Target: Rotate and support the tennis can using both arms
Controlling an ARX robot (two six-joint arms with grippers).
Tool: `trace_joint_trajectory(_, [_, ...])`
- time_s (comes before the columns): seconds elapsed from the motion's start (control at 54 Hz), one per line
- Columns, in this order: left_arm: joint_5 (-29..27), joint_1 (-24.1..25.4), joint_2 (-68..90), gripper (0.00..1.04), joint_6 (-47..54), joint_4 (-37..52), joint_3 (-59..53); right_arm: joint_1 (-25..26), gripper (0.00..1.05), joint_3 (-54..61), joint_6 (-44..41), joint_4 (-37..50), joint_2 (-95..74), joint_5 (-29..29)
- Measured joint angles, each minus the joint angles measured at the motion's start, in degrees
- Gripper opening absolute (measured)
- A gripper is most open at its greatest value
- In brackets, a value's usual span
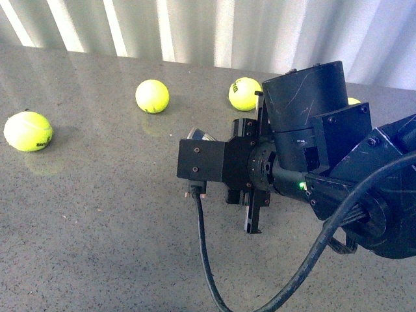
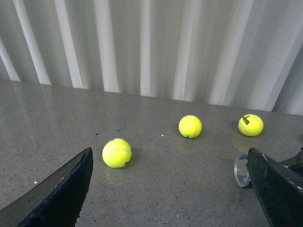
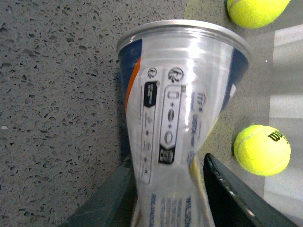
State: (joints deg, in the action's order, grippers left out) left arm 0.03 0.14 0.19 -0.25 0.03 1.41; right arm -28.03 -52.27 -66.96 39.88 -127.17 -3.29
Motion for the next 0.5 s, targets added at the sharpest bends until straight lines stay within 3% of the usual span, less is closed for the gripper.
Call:
trace_joint_trajectory(0.185, [-0.02, 0.00, 0.00, 0.98, 0.00, 0.00, 0.00, 0.70, 0.85, 1.66, 1.53, -1.11, 2.36, 0.63])
trace_joint_trajectory(0.278, [-0.02, 0.00, 0.00, 0.98, 0.00, 0.00, 0.00, 1.20, 0.99, 2.99, 2.19, -1.68, 4.35, 0.57])
trace_joint_trajectory(0.5, [-0.02, 0.00, 0.00, 0.98, 0.00, 0.00, 0.00, 2.71, 0.97, 6.75, 4.22, -3.26, 9.84, -0.17])
